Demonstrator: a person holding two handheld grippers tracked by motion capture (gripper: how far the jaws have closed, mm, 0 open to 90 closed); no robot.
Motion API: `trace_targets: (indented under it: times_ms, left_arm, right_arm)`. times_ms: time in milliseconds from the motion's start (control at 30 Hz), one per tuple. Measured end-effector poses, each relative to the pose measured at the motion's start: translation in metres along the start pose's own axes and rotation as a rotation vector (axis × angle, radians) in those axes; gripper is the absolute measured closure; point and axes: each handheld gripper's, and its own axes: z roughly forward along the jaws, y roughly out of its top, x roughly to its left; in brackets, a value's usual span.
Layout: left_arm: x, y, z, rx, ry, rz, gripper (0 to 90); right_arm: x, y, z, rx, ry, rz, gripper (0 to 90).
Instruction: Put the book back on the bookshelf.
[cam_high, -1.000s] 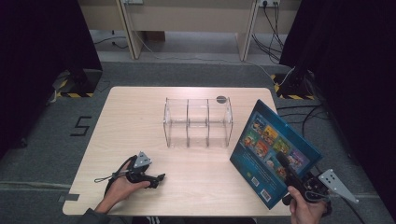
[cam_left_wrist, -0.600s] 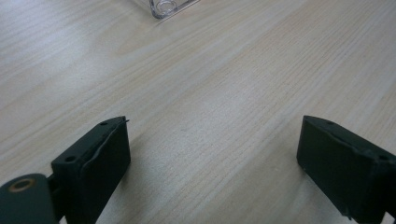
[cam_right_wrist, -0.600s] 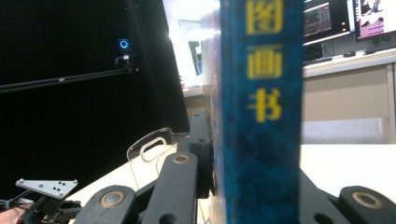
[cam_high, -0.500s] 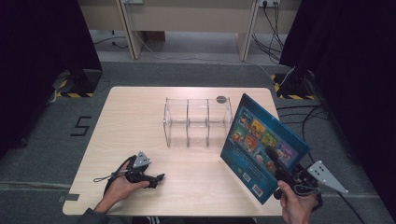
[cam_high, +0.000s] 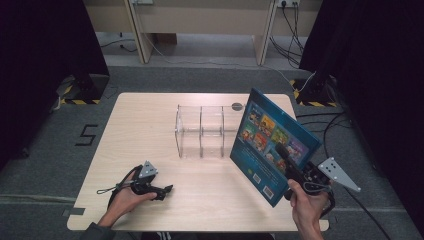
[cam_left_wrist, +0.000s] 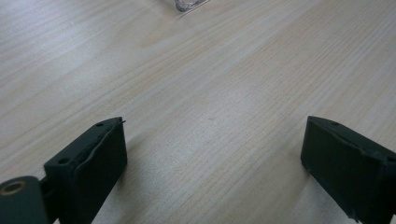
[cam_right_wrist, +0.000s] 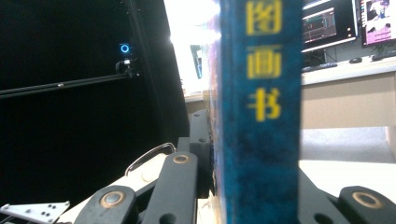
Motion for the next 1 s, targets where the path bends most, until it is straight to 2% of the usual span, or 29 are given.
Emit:
trace_targets:
  times_ms: [500,1000]
  left_arm:
    - [-0.001,0.000,0.000,0.002,0.005,-0.003,6.0]
    - [-0.001,0.000,0.000,0.002,0.006,-0.004,6.0]
  right_arm:
    - [0.004,0.004,0.032,-0.008,-0.041,-0.017,82.3]
    - [0.007,0.002,0.062,-0.011,-0.083,-0.073,82.3]
